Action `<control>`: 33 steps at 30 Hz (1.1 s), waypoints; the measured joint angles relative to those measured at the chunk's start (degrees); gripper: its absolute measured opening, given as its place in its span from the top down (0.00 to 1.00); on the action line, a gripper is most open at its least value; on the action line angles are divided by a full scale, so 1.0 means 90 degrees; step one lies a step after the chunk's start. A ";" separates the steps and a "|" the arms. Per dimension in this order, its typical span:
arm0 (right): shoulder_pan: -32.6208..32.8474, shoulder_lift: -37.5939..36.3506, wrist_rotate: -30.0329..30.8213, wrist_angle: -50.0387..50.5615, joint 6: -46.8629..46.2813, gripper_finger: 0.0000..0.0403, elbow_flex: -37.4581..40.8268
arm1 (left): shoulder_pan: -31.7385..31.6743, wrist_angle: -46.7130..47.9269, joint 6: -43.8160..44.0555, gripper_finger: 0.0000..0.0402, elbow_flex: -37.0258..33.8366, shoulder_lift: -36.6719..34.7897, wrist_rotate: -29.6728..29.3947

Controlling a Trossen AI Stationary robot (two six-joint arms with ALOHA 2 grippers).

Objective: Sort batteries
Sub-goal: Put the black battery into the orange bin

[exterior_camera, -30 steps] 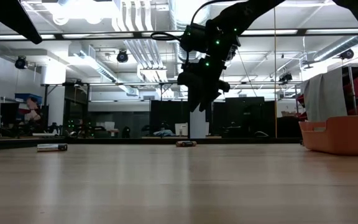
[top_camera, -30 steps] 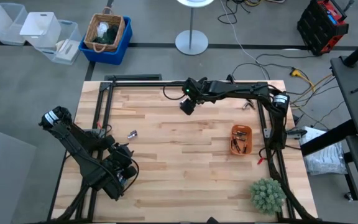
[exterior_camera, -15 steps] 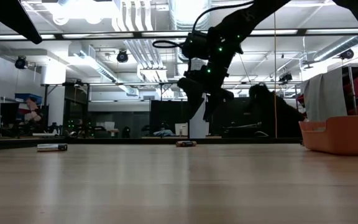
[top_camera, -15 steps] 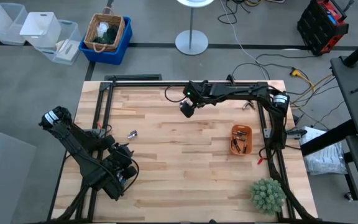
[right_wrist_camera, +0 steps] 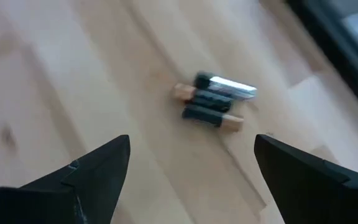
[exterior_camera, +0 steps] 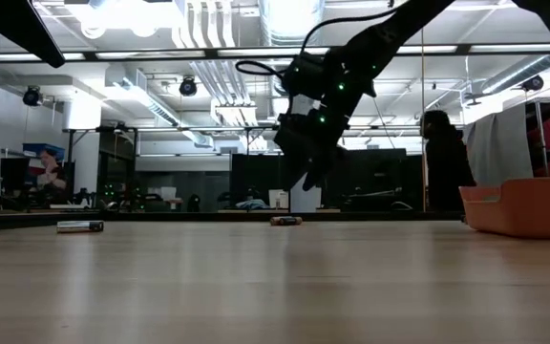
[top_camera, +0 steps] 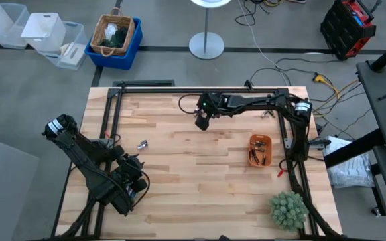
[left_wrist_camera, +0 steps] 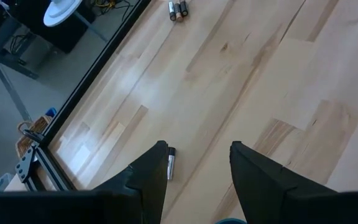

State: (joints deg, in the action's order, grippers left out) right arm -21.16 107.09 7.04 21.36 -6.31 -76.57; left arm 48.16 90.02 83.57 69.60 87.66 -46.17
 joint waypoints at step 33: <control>-0.0483 -0.0002 -0.0531 -0.0931 0.2995 0.19 0.0569 | 0.0000 -0.0002 -0.0069 0.62 0.0000 0.0000 0.0002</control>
State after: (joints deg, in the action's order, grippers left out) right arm -25.51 107.07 2.25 12.99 20.64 -71.45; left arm 48.16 90.00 82.95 69.60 87.66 -46.15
